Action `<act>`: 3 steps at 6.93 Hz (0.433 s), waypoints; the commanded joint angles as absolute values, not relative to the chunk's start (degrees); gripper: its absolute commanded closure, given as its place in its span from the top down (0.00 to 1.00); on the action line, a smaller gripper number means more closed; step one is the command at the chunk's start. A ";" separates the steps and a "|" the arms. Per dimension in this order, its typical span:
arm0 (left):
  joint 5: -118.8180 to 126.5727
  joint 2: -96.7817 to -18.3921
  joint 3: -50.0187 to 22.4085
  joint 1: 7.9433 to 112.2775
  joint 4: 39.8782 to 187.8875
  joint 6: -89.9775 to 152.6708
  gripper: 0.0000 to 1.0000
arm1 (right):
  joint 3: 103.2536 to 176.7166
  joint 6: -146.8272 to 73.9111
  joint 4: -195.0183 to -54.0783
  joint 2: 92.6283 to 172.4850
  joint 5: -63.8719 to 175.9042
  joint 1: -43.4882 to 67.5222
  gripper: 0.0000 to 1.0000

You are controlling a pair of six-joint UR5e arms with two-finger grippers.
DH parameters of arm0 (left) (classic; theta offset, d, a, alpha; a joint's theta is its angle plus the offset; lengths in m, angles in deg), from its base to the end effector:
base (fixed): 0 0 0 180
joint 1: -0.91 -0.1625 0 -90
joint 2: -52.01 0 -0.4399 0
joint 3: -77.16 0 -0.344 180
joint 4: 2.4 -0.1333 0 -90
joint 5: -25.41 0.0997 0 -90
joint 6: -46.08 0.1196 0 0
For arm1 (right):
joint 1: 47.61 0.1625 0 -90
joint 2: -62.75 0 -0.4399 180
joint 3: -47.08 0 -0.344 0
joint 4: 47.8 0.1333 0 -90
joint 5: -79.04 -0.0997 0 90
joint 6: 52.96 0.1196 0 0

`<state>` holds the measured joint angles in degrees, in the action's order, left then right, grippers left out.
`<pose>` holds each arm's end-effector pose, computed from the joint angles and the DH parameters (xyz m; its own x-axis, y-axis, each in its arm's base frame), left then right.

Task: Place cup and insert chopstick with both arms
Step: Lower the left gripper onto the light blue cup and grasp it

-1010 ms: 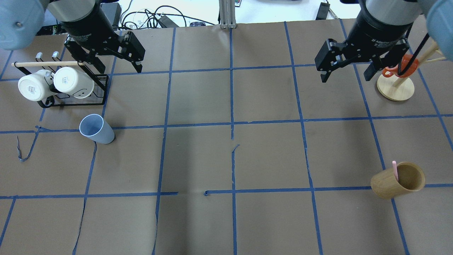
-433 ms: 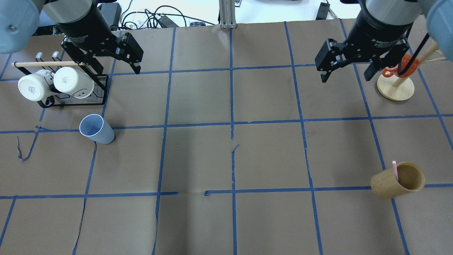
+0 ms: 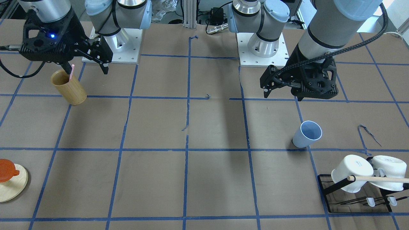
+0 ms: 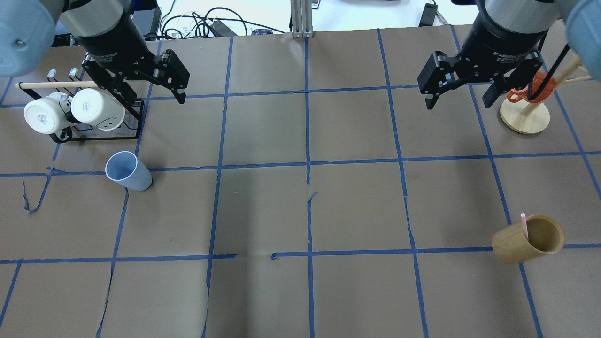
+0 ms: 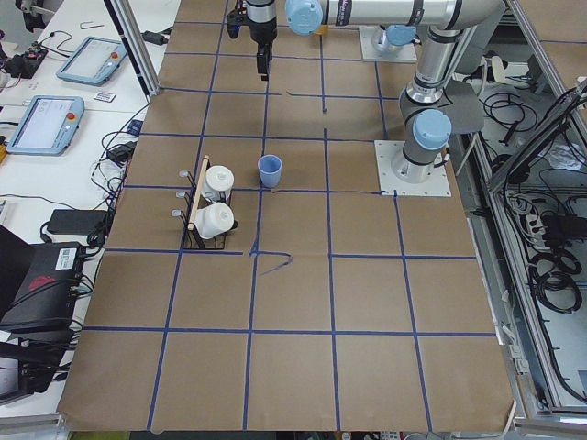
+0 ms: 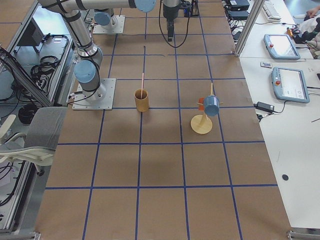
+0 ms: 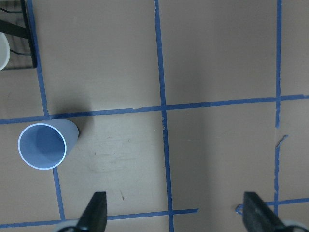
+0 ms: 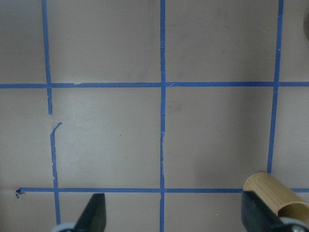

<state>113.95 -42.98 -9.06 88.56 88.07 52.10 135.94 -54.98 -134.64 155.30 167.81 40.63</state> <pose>-0.1166 -0.4835 0.4710 -0.9976 0.0632 0.0284 0.0640 0.9976 0.0265 0.1228 -0.4285 0.5055 -0.9998 -0.0047 -0.0211 -0.0045 0.9999 -0.0100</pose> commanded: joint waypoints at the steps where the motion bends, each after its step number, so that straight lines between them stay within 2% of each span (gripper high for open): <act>1: 113.92 -42.92 -11.77 88.10 83.66 53.10 1.00 | 135.94 -54.98 -134.55 155.30 167.89 40.63 1.00; 3: 116.70 -45.27 -15.27 84.79 83.39 61.24 1.00 | 135.94 -54.98 -134.55 155.30 167.81 40.63 1.00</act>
